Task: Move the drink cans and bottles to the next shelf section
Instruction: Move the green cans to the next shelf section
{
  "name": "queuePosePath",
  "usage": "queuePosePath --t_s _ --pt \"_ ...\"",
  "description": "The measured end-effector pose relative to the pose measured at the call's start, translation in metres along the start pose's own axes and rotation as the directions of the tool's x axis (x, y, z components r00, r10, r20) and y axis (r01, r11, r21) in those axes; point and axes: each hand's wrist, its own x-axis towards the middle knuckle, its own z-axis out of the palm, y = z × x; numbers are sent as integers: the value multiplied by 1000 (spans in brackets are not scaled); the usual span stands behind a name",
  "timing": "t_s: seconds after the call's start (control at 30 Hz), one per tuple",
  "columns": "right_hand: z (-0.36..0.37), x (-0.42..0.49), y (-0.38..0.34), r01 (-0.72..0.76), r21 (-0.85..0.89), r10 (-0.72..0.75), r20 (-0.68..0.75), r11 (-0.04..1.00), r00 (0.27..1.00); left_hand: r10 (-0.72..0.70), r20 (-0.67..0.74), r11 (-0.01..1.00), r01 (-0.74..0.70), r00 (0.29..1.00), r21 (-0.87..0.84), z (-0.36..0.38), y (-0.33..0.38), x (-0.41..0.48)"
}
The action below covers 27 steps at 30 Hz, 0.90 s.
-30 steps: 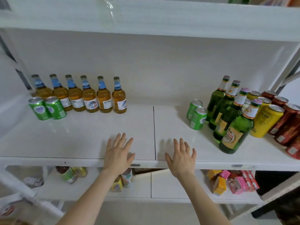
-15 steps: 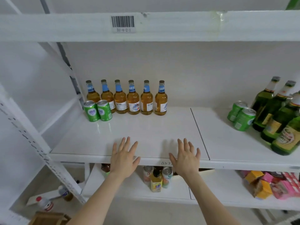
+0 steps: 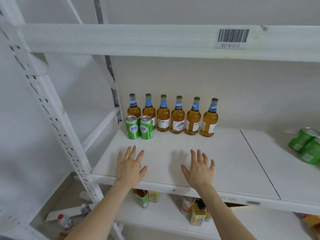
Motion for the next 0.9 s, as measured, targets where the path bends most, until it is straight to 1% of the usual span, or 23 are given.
queuePosePath --t_s 0.1,0.3,0.43,0.67,0.8,0.9 --pt "2 6 -39 0 -9 0 -5 1000 1000 6 -5 1000 -7 1000 -5 -2 -35 9" --pt "14 14 -116 -28 -12 27 -36 1000 999 83 4 996 -83 997 -32 -3 -108 29" --pt "20 24 -155 -12 -23 11 -51 1000 999 115 -29 993 -115 993 -22 -2 -139 48" --pt "19 68 -182 -32 -53 29 -65 998 997 143 -51 986 -147 988 -83 4 -147 93" --pt "21 98 -185 -27 -42 24 -74 999 997 108 -50 986 -114 993 -124 13 -137 124" --pt "24 120 -185 -22 13 23 -78 1000 997 73 -69 981 -84 995 -173 22 -131 144"
